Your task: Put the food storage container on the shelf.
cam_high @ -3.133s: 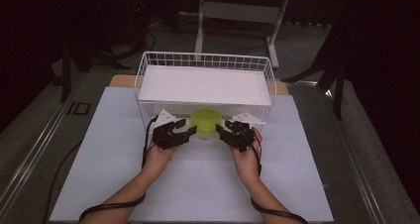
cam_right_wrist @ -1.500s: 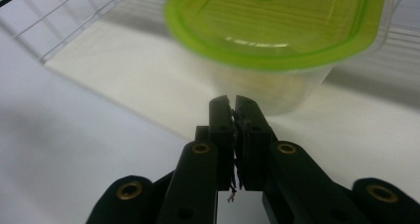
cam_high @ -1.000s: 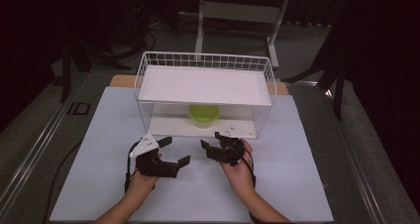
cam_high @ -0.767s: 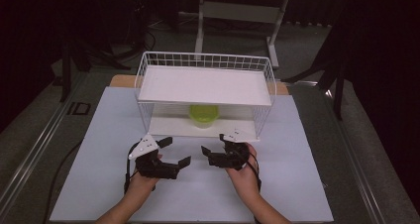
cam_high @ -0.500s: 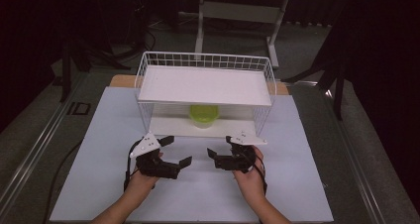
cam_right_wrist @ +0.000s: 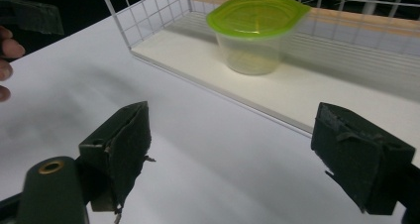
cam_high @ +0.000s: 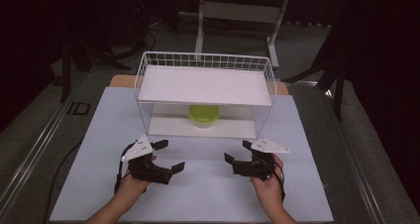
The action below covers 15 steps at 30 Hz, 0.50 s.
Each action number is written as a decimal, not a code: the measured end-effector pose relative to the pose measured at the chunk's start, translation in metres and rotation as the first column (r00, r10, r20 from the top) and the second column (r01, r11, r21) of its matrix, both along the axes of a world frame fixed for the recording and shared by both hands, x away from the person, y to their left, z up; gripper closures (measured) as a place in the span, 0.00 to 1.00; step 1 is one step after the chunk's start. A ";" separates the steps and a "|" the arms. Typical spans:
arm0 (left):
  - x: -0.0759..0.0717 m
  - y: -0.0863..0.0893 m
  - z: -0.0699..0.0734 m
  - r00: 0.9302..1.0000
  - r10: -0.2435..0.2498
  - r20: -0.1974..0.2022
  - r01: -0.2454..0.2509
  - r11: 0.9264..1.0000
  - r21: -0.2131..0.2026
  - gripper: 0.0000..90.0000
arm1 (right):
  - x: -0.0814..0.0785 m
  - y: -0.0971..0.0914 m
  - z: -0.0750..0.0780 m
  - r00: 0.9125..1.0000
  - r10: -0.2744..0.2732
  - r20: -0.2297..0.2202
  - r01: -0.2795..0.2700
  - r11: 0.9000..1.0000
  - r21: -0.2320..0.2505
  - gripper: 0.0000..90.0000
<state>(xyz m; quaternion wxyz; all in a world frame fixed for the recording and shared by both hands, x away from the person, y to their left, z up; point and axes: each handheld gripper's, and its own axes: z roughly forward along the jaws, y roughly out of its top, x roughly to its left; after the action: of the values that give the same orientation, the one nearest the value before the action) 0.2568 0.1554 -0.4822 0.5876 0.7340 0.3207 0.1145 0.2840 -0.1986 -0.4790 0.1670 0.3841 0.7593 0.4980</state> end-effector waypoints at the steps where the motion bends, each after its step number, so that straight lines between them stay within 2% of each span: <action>1: -0.001 0.001 0.000 1.000 0.002 -0.004 -0.002 1.000 0.002 0.01 | -0.002 -0.004 0.000 1.000 -0.003 -0.003 0.003 1.000 0.005 0.17; 9: -0.008 0.013 -0.002 1.000 0.008 -0.024 -0.008 1.000 0.001 0.01 | -0.013 -0.021 0.002 1.000 -0.016 0.014 0.016 1.000 -0.017 0.17; 15: -0.015 0.023 -0.004 0.999 0.023 -0.030 -0.023 1.000 0.001 0.01 | -0.023 -0.033 0.004 1.000 -0.016 0.016 0.016 1.000 -0.001 0.17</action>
<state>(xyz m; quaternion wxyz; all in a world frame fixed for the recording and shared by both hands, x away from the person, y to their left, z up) 0.2419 0.1785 -0.4861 0.5813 0.7321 0.3377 0.1103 0.2605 -0.2319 -0.4747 0.1772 0.3859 0.7553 0.4992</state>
